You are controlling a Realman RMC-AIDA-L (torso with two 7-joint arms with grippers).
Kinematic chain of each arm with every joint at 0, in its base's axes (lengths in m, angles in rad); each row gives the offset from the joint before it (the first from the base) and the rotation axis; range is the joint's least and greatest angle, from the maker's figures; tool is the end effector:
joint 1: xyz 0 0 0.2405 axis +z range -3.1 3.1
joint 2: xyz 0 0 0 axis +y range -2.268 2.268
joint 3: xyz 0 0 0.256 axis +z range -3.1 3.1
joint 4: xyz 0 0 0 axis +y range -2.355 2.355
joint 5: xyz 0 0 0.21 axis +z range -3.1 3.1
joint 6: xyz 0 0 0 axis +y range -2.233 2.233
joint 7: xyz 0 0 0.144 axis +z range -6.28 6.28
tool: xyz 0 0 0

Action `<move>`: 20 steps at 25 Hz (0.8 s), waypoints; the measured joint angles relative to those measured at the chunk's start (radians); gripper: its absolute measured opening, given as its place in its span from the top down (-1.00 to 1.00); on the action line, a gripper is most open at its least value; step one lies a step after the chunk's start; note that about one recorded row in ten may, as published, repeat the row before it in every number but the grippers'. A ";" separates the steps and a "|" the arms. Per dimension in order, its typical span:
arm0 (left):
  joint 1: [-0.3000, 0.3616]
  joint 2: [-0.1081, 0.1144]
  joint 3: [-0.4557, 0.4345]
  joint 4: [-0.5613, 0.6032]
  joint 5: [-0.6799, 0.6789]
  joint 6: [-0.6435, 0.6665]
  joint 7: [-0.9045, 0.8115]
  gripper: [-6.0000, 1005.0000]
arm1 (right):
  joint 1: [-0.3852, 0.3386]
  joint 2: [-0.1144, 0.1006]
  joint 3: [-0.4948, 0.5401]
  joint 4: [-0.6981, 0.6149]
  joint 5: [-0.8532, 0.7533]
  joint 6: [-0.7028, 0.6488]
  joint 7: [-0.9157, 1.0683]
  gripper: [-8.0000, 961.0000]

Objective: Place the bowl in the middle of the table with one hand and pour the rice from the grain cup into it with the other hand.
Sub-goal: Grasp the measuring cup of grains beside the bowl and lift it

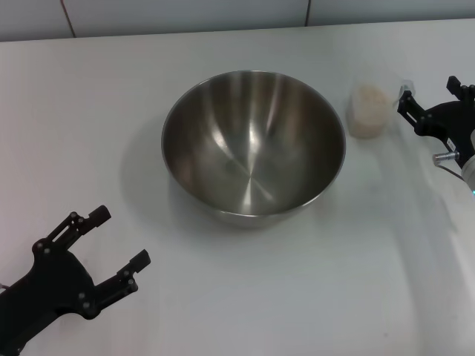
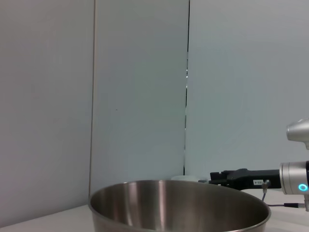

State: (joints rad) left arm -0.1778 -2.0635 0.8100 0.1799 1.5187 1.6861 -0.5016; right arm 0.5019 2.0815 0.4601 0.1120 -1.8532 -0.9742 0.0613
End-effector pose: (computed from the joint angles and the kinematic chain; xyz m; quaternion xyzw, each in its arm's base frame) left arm -0.3284 0.1899 -0.0357 -0.8721 -0.1334 -0.3643 0.2982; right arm 0.3474 0.3407 -0.0310 -0.7188 0.2713 0.2005 0.6078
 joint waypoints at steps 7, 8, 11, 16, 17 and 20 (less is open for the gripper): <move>-0.002 -0.001 0.000 0.000 0.000 0.001 0.000 -0.73 | 0.005 0.000 0.000 0.003 0.000 0.017 0.000 -0.54; -0.002 -0.001 0.000 0.000 0.000 0.001 0.000 -0.73 | 0.006 0.001 -0.001 0.004 -0.001 0.019 0.000 -0.54; -0.002 -0.001 0.000 0.000 0.000 0.002 0.000 -0.73 | 0.006 0.001 -0.009 0.008 -0.008 0.020 0.000 -0.49; 0.000 -0.001 0.000 -0.001 0.000 0.008 0.000 -0.73 | 0.007 0.003 -0.023 0.017 -0.014 0.018 0.000 -0.24; 0.001 -0.001 -0.001 -0.001 0.000 0.010 0.000 -0.73 | 0.007 0.003 -0.026 0.019 -0.014 0.019 0.000 -0.20; 0.002 -0.001 -0.002 0.000 0.000 0.011 0.000 -0.73 | 0.008 0.004 -0.028 0.027 -0.014 0.016 0.000 -0.05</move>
State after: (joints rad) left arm -0.1756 -2.0647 0.8081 0.1795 1.5186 1.6975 -0.5016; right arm 0.5100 2.0860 0.4319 0.1386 -1.8676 -0.9580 0.0612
